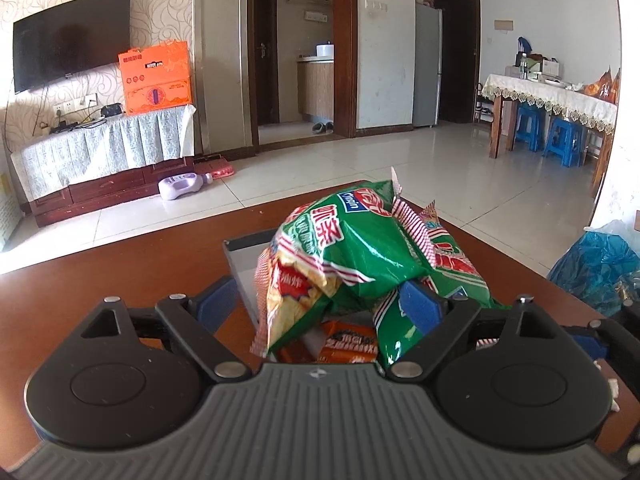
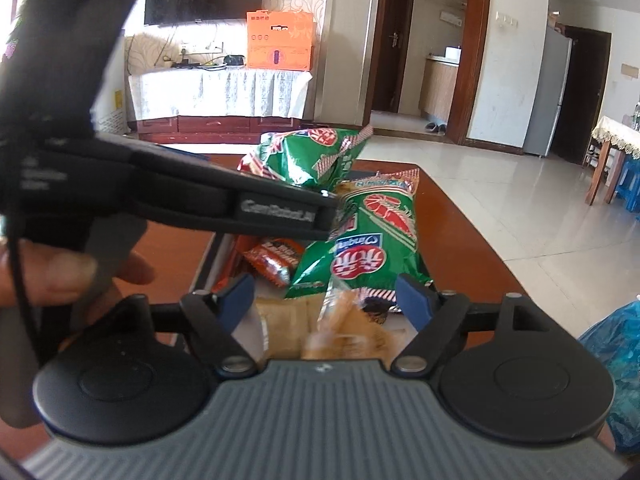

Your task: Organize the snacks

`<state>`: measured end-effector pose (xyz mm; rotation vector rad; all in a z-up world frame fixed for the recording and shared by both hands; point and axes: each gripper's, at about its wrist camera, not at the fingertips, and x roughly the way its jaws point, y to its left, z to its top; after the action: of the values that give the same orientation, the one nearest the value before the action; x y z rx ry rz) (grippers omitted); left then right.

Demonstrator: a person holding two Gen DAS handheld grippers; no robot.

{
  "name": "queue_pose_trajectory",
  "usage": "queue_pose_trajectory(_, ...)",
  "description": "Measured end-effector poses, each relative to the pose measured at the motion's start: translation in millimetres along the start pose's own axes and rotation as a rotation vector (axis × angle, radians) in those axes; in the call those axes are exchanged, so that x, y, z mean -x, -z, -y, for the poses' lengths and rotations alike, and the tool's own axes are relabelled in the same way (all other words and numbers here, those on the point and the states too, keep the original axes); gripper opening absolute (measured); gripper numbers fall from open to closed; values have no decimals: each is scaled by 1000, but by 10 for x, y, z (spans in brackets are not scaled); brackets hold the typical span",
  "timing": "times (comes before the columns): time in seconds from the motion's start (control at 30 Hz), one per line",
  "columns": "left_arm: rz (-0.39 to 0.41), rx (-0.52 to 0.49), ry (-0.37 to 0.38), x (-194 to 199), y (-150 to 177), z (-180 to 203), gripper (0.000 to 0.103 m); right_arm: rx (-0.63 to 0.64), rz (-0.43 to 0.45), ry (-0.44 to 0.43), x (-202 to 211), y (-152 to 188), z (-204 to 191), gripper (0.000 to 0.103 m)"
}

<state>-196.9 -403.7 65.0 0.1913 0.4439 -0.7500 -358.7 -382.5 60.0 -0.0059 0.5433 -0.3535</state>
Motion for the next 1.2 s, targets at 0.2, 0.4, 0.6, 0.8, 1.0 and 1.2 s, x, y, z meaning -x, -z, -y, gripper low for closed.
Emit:
queue_pose_trajectory(0.2, -2, -10, 2, 355, 114, -62, 92, -16, 2, -14, 223, 53, -43, 79)
queue_pose_trajectory(0.4, 47, -5, -26, 896, 219, -53, 92, -76, 48, 20, 616, 232, 26, 79)
queue_pose_trajectory(0.6, 101, 0, -52, 1501, 308, 99, 101, -181, 15, 71, 888, 321, 145, 79)
queue_pose_trajectory(0.8, 58, 72, -139, 1922, 515, 171, 103, -219, 9, 83, 1107, 410, 140, 79)
queue_pose_trajectory(1.0, 41, 47, -164, 2129, 686, 95, 103, -176, 26, 75, 1187, 484, -26, 79)
queue_pose_trajectory(1.2, 42, 86, -176, 2256, 751, -28, 103, -164, 35, 62, 1216, 496, -71, 79)
